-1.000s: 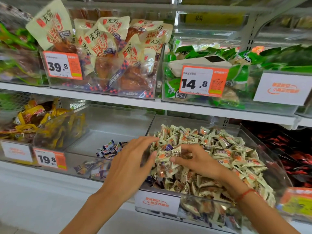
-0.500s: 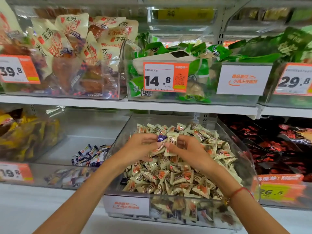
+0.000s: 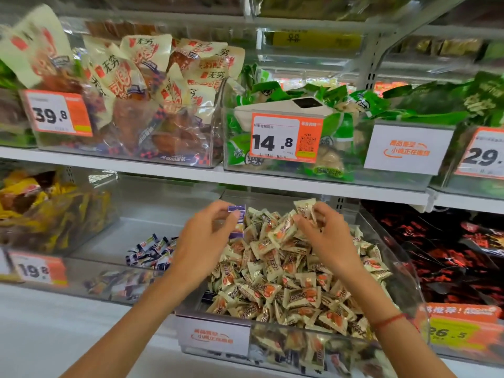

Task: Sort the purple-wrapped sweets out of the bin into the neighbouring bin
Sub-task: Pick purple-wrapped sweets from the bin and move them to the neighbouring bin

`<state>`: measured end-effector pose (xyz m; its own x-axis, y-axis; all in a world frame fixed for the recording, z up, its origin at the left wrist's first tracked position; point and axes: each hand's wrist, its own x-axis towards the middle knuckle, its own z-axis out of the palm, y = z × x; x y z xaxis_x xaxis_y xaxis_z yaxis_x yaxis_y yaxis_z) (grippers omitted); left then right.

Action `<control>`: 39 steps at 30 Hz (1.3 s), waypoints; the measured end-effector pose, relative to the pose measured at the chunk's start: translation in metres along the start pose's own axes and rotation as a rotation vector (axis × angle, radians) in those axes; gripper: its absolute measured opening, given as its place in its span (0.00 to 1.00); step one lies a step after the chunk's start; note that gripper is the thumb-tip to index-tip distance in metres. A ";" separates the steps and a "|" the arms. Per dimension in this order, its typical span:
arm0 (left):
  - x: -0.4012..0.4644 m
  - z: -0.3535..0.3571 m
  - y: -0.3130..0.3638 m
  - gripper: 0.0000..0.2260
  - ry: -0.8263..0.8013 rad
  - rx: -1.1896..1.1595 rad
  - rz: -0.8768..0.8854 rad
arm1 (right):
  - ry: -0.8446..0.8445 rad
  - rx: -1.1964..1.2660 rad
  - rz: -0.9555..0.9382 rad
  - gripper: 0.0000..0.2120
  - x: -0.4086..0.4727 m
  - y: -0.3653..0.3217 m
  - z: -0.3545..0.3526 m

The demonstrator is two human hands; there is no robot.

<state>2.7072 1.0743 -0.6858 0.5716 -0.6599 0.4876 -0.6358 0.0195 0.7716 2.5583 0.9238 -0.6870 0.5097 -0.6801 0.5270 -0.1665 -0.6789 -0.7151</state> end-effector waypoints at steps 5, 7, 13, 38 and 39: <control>-0.018 -0.045 -0.036 0.07 0.337 0.124 0.091 | -0.115 -0.407 0.103 0.14 0.018 0.020 0.017; -0.019 -0.055 -0.060 0.07 0.404 0.247 0.061 | -0.183 -0.449 0.171 0.18 0.028 0.020 0.029; -0.010 -0.070 -0.115 0.10 0.258 0.461 -0.055 | -0.132 -0.711 -0.276 0.22 0.018 0.003 0.054; -0.056 -0.035 -0.072 0.26 -0.158 0.247 0.024 | -0.679 -0.932 -0.696 0.22 0.004 0.028 0.068; -0.056 -0.035 -0.071 0.26 -0.155 0.248 0.016 | -0.585 -0.962 -0.684 0.20 0.010 0.029 0.063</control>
<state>2.7381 1.1359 -0.7534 0.4864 -0.7682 0.4164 -0.7625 -0.1404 0.6316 2.6112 0.9148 -0.7315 0.9773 -0.0685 0.2007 -0.1374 -0.9253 0.3534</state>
